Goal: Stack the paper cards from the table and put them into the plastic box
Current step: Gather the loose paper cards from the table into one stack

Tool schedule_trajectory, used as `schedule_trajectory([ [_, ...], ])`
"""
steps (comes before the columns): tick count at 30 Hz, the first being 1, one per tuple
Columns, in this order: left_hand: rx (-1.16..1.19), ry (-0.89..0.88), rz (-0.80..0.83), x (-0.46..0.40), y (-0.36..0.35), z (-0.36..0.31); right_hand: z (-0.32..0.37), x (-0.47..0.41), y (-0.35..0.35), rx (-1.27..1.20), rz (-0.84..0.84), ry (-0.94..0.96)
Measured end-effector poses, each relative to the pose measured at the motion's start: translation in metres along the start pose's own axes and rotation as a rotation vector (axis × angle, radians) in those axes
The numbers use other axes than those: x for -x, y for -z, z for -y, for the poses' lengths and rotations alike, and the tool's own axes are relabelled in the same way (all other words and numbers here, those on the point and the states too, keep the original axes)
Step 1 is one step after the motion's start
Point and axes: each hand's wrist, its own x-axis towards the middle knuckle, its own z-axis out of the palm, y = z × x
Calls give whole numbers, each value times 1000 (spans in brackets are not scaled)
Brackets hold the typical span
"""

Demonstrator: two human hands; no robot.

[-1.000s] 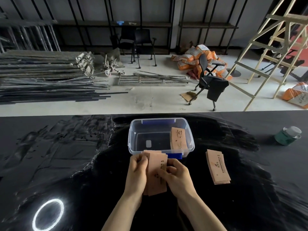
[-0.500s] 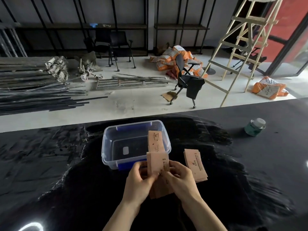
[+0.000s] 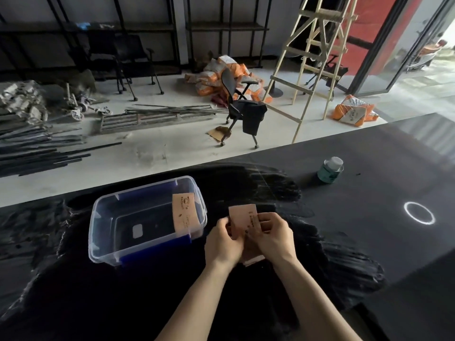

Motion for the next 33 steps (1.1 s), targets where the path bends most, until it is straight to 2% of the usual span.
schedule_trajectory([
  [6, -227, 84, -35, -3, -12, -3, -1, -11, -5, 178, 29, -29],
  [12, -203, 217, 11, -10, -17, 2, -12, -16, -10, 264, 66, -103],
  [24, 37, 320, 124, -13, -16, -2, -14, -14, -13, 2, 114, -256],
  [29, 229, 262, 129, -6, -17, 7, -26, -10, -11, -207, 126, -352],
  [33, 388, 178, 170, 1, -12, 10, -29, -2, -10, -341, 91, -298],
])
